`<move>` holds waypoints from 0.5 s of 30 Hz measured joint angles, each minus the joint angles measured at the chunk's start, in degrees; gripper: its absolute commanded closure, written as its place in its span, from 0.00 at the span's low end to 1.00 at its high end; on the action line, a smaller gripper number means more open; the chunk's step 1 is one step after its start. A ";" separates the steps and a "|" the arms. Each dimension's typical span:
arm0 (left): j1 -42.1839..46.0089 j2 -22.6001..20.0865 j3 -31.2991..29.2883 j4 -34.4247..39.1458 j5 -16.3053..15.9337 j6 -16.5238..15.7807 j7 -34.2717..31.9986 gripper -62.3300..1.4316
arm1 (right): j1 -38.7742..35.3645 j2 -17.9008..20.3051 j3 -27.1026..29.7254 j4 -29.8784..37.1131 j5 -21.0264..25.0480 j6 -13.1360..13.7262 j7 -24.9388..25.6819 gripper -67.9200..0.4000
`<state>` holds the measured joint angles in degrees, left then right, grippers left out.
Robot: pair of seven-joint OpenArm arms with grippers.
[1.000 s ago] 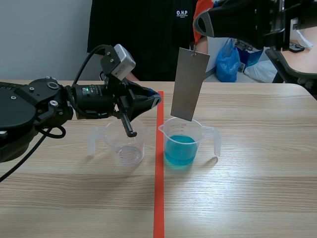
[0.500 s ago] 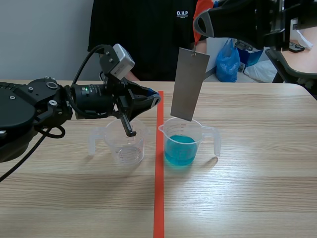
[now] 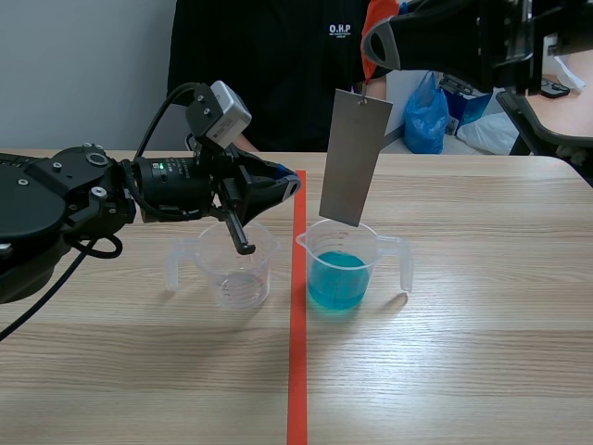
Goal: Do the redox reaction experiment.
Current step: 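Raise the plate and point at it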
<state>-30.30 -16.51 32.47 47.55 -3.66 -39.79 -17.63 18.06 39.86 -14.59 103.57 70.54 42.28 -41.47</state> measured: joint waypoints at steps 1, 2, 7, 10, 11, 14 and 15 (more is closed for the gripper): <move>0.00 0.00 0.00 0.00 0.00 0.00 0.00 0.91 | 0.00 0.00 0.00 0.00 0.00 0.00 0.00 0.97; 0.00 0.00 0.00 0.00 0.00 0.00 0.00 0.91 | 0.00 0.00 0.00 0.00 0.00 0.00 0.00 0.97; 0.00 0.00 0.00 0.00 0.00 0.00 0.00 0.91 | 0.00 0.00 0.00 0.00 0.00 0.00 0.00 0.97; 0.00 0.00 0.00 0.00 0.00 0.00 0.00 0.91 | 0.00 0.00 0.00 0.00 0.00 0.00 0.00 0.97; 0.00 0.00 0.00 0.00 0.00 0.00 0.00 0.91 | 0.00 0.00 0.00 0.00 0.00 0.00 0.00 0.97; 0.00 -0.26 0.02 0.00 -0.09 0.00 -0.02 0.91 | 0.00 0.00 0.00 0.00 0.00 0.00 0.00 0.97; 0.00 -0.57 0.02 0.00 -0.83 0.00 -0.04 0.91 | 0.00 0.00 0.00 0.00 0.00 0.00 0.00 0.97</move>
<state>-30.30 -17.08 32.49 47.55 -4.49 -39.79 -17.67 18.06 39.86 -14.59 103.57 70.54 42.28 -41.47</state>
